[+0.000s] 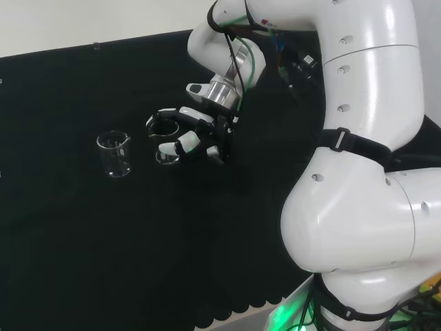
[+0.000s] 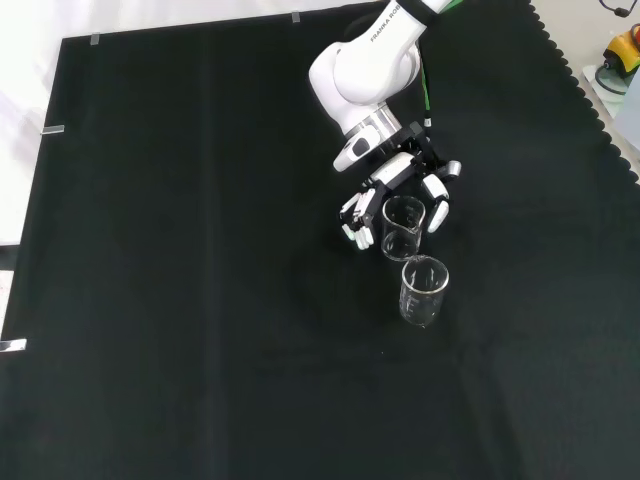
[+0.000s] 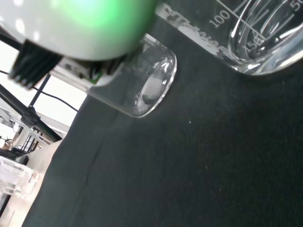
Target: Pick up the beaker on the right.
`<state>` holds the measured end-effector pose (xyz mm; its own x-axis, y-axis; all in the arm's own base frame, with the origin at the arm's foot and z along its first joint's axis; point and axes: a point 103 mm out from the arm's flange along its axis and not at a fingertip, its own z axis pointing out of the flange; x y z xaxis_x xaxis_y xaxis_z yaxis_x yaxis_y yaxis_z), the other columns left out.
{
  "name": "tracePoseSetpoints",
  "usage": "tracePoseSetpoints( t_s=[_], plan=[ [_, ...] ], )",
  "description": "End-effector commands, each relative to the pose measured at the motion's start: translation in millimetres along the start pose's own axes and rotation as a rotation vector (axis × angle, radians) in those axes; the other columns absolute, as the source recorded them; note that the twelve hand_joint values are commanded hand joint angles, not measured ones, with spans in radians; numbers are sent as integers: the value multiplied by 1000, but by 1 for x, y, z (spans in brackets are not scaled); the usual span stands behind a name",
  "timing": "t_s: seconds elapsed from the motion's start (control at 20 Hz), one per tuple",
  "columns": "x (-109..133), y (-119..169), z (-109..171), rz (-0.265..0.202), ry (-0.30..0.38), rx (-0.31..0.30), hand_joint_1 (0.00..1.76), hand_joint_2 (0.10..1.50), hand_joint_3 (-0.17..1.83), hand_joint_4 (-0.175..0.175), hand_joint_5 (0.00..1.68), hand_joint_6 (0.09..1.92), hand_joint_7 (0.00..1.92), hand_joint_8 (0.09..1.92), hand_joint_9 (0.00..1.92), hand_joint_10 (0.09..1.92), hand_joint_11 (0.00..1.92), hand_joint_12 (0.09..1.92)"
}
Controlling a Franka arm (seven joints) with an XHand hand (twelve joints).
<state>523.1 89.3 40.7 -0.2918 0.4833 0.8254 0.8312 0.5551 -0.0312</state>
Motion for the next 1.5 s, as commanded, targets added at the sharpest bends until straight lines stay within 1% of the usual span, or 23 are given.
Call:
tracePoseSetpoints(
  t_s=[0.05, 0.2, 0.45, 0.6, 0.7, 0.75, 0.8, 0.85, 0.9, 1.0, 1.1, 1.15, 1.2, 1.25, 1.3, 1.35, 1.4, 1.5],
  plan=[
    [0, 0, -1, -1, 6, -20, 1007, 291, 1065, -35, 564, 1014, 531, 643, 543, 637, 50, 1343],
    [1, 2, 1, 4, -3, -10, 1018, 297, 1065, -33, 653, 1088, 572, 649, 581, 640, 81, 1345],
    [0, 4, 4, 14, -11, 9, 1042, 295, 1064, -32, 680, 1116, 602, 651, 608, 639, 102, 1342],
    [-4, 3, 5, 41, -8, 4, 1072, 297, 1067, -29, 709, 1131, 620, 653, 624, 638, 114, 1340],
    [-7, 0, 4, 55, 10, -13, 1100, 307, 1073, -23, 804, 1167, 692, 653, 680, 624, 162, 1327],
    [-8, -1, 5, 62, 4, -32, 1108, 395, 1034, 38, 934, 1122, 754, 655, 728, 616, 202, 1323],
    [-9, -3, 3, 69, 4, -42, 1116, 455, 1012, 86, 1044, 1068, 826, 661, 786, 611, 265, 1314],
    [-9, -4, 3, 75, 4, -56, 1128, 480, 1014, 89, 1115, 1033, 926, 670, 869, 604, 362, 1286],
    [-9, -5, 2, 79, 3, -70, 1143, 490, 1024, 44, 1155, 1018, 1030, 667, 964, 590, 479, 1245],
    [-9, -7, -2, 80, 18, -104, 1168, 487, 1049, -72, 1190, 1007, 1184, 644, 1112, 565, 686, 1148],
    [-3, -7, -4, 85, 10, -133, 1257, 476, 1027, -53, 1185, 1034, 1339, 597, 1246, 554, 840, 1079],
    [-1, -6, -6, 84, 14, -147, 1285, 455, 1039, -53, 1190, 1021, 1402, 568, 1308, 548, 902, 1046],
    [1, -7, -9, 84, 11, -165, 1304, 433, 1053, -74, 1202, 988, 1458, 529, 1366, 530, 962, 1010],
    [4, -6, -12, 82, 10, -177, 1313, 458, 993, -114, 1237, 884, 1439, 552, 1415, 510, 1007, 981],
    [6, -7, -16, 80, 2, -191, 1318, 483, 936, -143, 1269, 793, 1416, 572, 1461, 474, 1047, 950],
    [9, -7, -19, 77, -5, -196, 1322, 494, 903, -159, 1298, 719, 1413, 565, 1515, 434, 1095, 918],
    [11, -7, -21, 74, -14, -199, 1325, 496, 887, -168, 1321, 667, 1419, 549, 1561, 392, 1138, 887],
    [15, -9, -27, 73, -30, -213, 1328, 496, 874, -174, 1341, 619, 1428, 530, 1618, 353, 1191, 861]
  ],
)
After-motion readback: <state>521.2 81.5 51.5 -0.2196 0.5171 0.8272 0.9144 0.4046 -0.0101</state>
